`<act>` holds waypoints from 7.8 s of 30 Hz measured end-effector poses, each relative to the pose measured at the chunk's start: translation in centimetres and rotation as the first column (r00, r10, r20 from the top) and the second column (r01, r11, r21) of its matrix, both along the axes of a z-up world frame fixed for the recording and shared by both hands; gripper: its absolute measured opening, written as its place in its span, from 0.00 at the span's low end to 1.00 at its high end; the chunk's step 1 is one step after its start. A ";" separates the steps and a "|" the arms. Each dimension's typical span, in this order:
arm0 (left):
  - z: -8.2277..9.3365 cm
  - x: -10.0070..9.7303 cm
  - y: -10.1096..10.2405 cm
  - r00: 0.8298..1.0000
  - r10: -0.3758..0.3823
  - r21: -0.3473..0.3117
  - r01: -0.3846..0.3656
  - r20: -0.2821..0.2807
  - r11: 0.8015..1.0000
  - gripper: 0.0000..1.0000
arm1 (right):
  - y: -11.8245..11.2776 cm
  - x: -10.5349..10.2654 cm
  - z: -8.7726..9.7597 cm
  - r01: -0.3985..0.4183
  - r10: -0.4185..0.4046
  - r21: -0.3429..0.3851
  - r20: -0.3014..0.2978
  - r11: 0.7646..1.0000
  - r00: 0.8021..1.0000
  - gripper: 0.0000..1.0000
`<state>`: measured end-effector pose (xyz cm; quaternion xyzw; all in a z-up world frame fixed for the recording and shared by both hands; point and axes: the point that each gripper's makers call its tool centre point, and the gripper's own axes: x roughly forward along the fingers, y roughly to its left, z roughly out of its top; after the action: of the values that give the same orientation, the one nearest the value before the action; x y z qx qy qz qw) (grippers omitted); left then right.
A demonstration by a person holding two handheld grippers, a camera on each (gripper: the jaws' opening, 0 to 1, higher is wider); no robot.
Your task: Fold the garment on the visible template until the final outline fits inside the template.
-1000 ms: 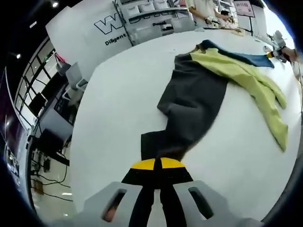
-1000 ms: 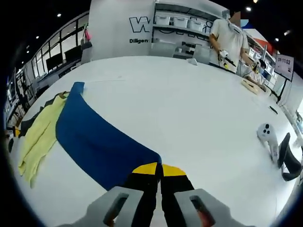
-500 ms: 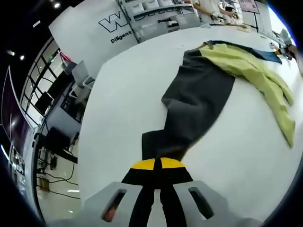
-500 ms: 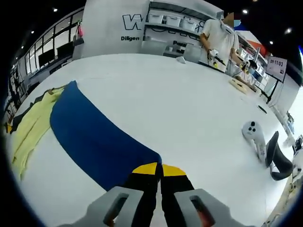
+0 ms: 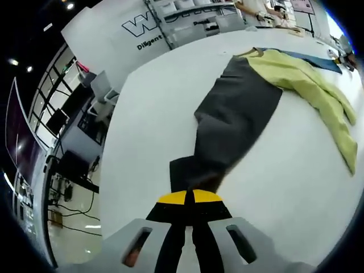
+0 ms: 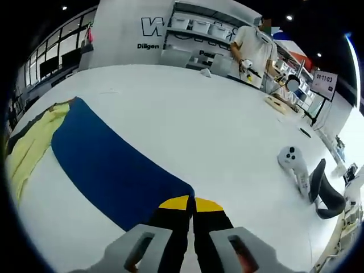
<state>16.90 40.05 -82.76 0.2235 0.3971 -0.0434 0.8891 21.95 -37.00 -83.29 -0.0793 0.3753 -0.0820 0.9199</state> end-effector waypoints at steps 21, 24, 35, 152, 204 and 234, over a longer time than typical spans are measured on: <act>-0.1 -0.6 0.1 0.999 0.045 -0.008 -0.045 0.014 0.999 0.01 | -1.9 -0.6 -0.7 0.047 -0.047 -0.011 -0.004 0.999 0.999 0.00; 0.2 -0.7 -0.2 0.999 0.032 -0.021 -0.032 0.026 0.999 0.01 | -2.1 -0.4 -0.2 0.035 -0.035 -0.038 0.005 0.999 0.999 0.00; 0.1 -1.1 -0.8 1.000 0.006 -0.037 -0.006 0.027 0.999 0.01 | -2.0 -0.6 -0.1 0.003 -0.004 -0.066 -0.012 0.998 1.000 0.00; -0.3 2.1 7.3 0.984 0.173 -0.083 -0.168 0.052 0.982 0.01 | 5.5 -2.7 4.8 -0.085 0.082 0.016 0.120 0.996 0.989 0.00; 5.8 -1.4 -3.3 0.979 -0.113 -0.058 0.124 0.168 0.991 0.01 | 19.0 -5.4 7.6 -0.239 0.184 0.232 0.236 0.943 0.954 0.00; 4.9 -5.6 -13.2 0.955 -0.243 -0.264 0.281 0.167 0.923 0.01 | 26.8 -9.8 5.2 -0.370 0.323 0.329 0.191 0.869 0.927 0.00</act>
<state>11.26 26.87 -77.84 0.1469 0.2937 -0.2040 0.9222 12.11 -10.20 -78.05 0.0293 0.3030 0.1496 0.9407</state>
